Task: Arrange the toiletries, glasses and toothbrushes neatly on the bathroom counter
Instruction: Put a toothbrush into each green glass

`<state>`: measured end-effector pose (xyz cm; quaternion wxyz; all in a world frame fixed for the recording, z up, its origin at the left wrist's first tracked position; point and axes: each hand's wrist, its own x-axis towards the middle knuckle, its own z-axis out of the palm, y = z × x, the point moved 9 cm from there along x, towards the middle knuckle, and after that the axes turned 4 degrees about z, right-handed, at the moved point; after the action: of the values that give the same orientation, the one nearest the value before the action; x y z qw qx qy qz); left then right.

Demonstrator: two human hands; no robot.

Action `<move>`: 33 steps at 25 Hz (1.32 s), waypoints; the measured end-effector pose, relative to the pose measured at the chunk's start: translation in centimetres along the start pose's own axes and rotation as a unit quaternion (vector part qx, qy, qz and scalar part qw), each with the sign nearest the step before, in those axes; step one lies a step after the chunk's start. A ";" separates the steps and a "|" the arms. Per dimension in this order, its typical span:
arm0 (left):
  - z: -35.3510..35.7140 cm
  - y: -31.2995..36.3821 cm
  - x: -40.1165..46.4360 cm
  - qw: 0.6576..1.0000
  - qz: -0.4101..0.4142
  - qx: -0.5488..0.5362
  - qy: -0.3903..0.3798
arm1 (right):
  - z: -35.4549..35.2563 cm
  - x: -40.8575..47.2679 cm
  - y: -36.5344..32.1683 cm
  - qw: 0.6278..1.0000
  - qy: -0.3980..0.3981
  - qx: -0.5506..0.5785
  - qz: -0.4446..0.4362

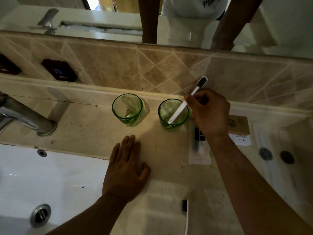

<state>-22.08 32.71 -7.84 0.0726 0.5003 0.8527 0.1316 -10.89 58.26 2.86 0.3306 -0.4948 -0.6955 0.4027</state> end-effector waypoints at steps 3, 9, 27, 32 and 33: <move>0.1 -0.1 -0.1 1.000 0.001 -0.001 -0.002 | -0.2 -0.4 0.9 0.999 0.018 -0.008 0.037; 0.0 -0.1 -0.1 1.000 -0.002 -0.010 0.003 | 0.6 -0.9 1.6 0.998 -0.011 -0.014 0.067; -0.2 0.0 0.0 1.000 -0.002 -0.006 -0.001 | 1.5 -1.2 1.9 0.997 -0.024 0.011 0.068; -0.3 -0.1 -0.1 1.000 0.001 -0.006 0.005 | 1.2 -1.4 1.7 0.998 -0.022 0.008 0.063; -0.3 0.0 -0.1 1.000 0.001 -0.006 0.005 | 1.2 -1.3 1.7 0.998 -0.022 0.004 0.063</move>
<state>-22.13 32.61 -7.57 0.0710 0.4999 0.8519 0.1389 -10.85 57.02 0.72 0.2909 -0.5273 -0.6685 0.4364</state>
